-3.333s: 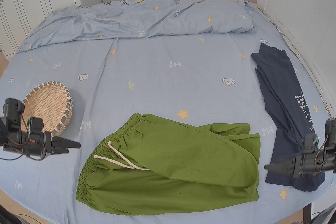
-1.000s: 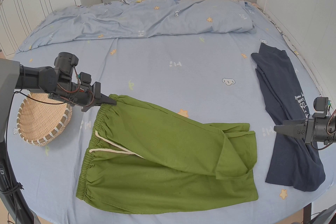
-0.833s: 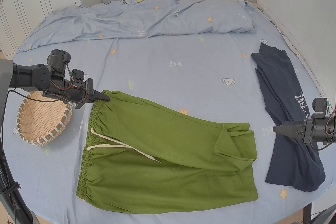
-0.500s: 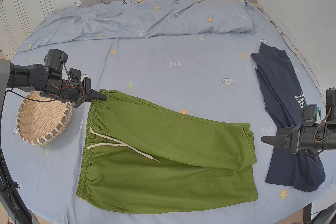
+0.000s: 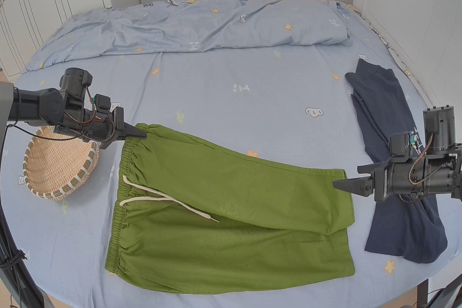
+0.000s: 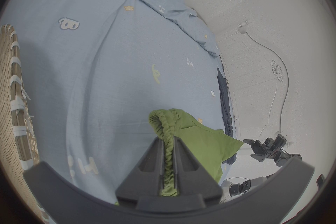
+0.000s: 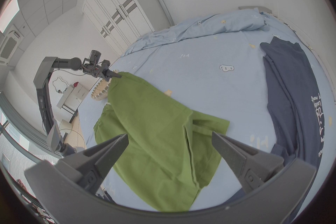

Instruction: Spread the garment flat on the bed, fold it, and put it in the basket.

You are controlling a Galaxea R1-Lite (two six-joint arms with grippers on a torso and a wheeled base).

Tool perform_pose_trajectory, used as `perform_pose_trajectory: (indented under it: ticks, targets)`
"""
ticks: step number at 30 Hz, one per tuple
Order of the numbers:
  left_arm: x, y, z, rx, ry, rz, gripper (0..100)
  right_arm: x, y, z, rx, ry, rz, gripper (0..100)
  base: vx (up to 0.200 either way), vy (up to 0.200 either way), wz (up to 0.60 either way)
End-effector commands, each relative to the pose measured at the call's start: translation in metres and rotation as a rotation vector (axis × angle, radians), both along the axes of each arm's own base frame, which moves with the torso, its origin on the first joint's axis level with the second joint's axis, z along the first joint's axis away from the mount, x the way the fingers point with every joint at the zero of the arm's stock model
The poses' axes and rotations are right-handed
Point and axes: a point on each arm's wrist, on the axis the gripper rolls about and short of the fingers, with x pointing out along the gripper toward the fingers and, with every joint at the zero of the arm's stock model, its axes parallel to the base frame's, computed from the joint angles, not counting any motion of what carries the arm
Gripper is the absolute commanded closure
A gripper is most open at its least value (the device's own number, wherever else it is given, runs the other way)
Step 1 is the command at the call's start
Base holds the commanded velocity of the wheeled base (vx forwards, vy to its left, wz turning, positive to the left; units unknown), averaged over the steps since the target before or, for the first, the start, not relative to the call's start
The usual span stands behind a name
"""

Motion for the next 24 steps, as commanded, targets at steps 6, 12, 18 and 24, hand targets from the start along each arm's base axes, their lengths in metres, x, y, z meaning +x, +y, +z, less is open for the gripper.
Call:
perform_pose_trajectory:
  ticks: [6,12,18,24]
  targets:
    - [0.001,0.001,-0.003,0.001,0.006,0.002,100,0.055,-0.008,-0.023,0.006,0.005,-0.069,0,0.000,0.000,0.00]
    - [0.001,0.001,-0.003,0.001,0.003,0.001,100,0.060,-0.009,-0.031,-0.002,0.031,-0.075,0,0.000,0.000,0.00]
    - [0.002,0.001,-0.003,0.003,0.000,0.002,100,0.064,-0.018,-0.041,-0.008,0.068,-0.103,0,0.000,0.000,0.00]
    - [0.003,0.002,-0.002,0.003,-0.002,0.004,100,0.063,-0.044,-0.047,-0.001,0.119,-0.186,0,0.000,0.000,0.00]
